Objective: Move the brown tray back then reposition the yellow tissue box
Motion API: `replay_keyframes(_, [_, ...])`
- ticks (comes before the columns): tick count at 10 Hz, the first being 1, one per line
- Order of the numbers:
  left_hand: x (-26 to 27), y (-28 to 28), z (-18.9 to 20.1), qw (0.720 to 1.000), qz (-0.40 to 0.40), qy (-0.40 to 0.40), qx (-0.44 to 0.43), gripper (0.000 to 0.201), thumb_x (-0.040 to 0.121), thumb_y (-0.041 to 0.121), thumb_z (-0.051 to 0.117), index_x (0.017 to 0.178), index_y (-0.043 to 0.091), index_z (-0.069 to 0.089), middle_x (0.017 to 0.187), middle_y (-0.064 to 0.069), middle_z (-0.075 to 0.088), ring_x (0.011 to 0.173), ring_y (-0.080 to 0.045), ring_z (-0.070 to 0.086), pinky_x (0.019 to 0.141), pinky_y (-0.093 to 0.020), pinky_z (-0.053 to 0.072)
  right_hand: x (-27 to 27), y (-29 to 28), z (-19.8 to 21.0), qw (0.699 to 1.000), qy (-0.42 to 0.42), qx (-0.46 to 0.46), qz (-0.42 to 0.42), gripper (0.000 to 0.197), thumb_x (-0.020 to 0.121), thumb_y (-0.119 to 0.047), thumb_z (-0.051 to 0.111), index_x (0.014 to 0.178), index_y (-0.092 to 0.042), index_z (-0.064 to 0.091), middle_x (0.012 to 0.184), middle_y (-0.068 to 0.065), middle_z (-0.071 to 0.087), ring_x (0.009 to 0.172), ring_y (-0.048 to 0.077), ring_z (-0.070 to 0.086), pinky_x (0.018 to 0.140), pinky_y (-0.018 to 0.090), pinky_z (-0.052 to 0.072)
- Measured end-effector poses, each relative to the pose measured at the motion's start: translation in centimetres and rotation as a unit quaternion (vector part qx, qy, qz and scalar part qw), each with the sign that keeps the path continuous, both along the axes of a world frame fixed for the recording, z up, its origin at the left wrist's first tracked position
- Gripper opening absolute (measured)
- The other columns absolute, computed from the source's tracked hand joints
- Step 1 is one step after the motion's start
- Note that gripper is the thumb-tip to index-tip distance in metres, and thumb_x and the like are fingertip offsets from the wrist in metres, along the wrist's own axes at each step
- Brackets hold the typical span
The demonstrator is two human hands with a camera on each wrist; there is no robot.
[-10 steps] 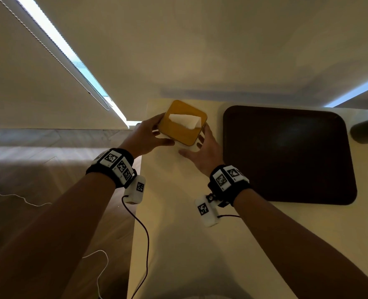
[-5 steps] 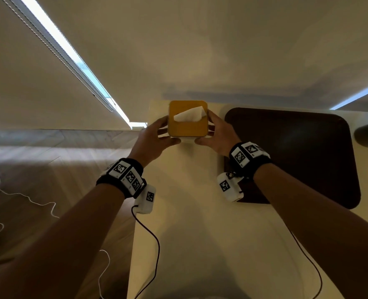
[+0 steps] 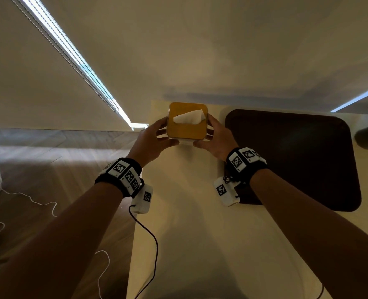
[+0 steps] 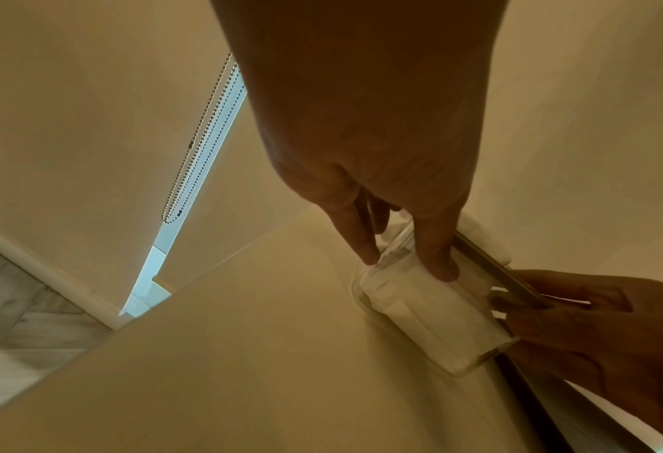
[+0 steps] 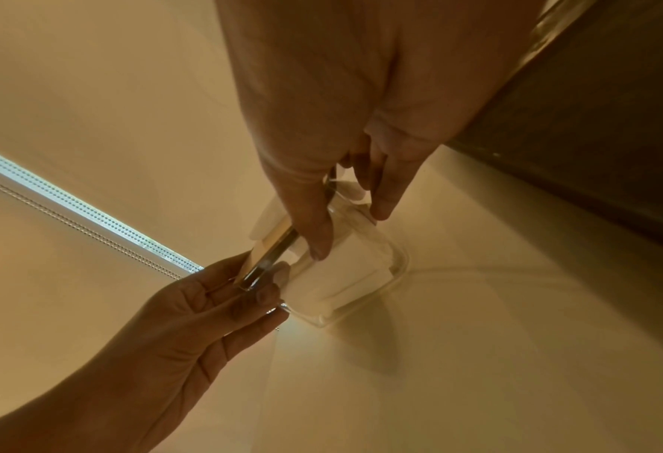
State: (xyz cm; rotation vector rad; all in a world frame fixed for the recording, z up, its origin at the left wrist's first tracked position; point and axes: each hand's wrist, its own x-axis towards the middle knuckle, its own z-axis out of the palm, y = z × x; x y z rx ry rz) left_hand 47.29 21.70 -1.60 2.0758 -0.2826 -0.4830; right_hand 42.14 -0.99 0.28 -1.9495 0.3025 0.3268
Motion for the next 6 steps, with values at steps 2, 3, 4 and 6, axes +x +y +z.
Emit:
replay_keyframes(2, [-0.23, -0.1, 0.39, 1.0, 0.006, -0.001, -0.003, 0.078, 0.078, 0.019, 0.085, 0.146, 0.021, 0.048, 0.126, 0.01, 0.062, 0.11, 0.0, 0.06, 0.078, 0.004, 0.042, 0.01, -0.13, 0.11, 1.0, 0.0, -0.003, 0.004, 0.093, 0.074, -0.015, 0.083, 0.149, -0.022, 0.027, 0.147, 0.003, 0.045, 0.126, 0.021, 0.051, 0.088, 0.02, 0.045])
replay_keyframes(3, [-0.43, -0.11, 0.41, 1.0, 0.007, -0.006, -0.003, 0.078, 0.078, 0.022, 0.085, 0.147, 0.021, 0.047, 0.129, 0.008, 0.063, 0.112, -0.002, 0.061, 0.079, 0.003, 0.043, 0.04, -0.17, 0.15, 1.0, 0.0, -0.008, 0.01, 0.093, 0.075, -0.015, 0.082, 0.149, -0.022, 0.027, 0.148, 0.002, 0.043, 0.127, 0.019, 0.05, 0.081, 0.01, 0.045])
replay_keyframes(4, [-0.44, -0.13, 0.01, 1.0, 0.006, -0.007, -0.011, 0.079, 0.079, 0.024, 0.084, 0.148, 0.021, 0.046, 0.135, 0.003, 0.063, 0.117, -0.006, 0.062, 0.08, 0.001, 0.044, 0.13, -0.22, -0.23, 1.0, 0.002, -0.006, 0.011, 0.095, 0.074, -0.016, 0.083, 0.15, -0.021, 0.026, 0.148, 0.003, 0.043, 0.128, 0.021, 0.05, 0.087, 0.017, 0.046])
replay_keyframes(6, [-1.08, -0.05, -0.19, 0.999, 0.015, 0.039, -0.028, 0.092, 0.077, 0.034, 0.084, 0.153, 0.02, 0.034, 0.149, -0.003, 0.052, 0.129, -0.016, 0.056, 0.088, -0.013, 0.049, -0.53, -0.09, -0.28, 0.996, 0.033, -0.08, 0.013, 0.112, 0.07, -0.027, 0.085, 0.154, -0.017, 0.012, 0.154, 0.006, 0.034, 0.137, 0.023, 0.039, 0.109, 0.044, 0.038])
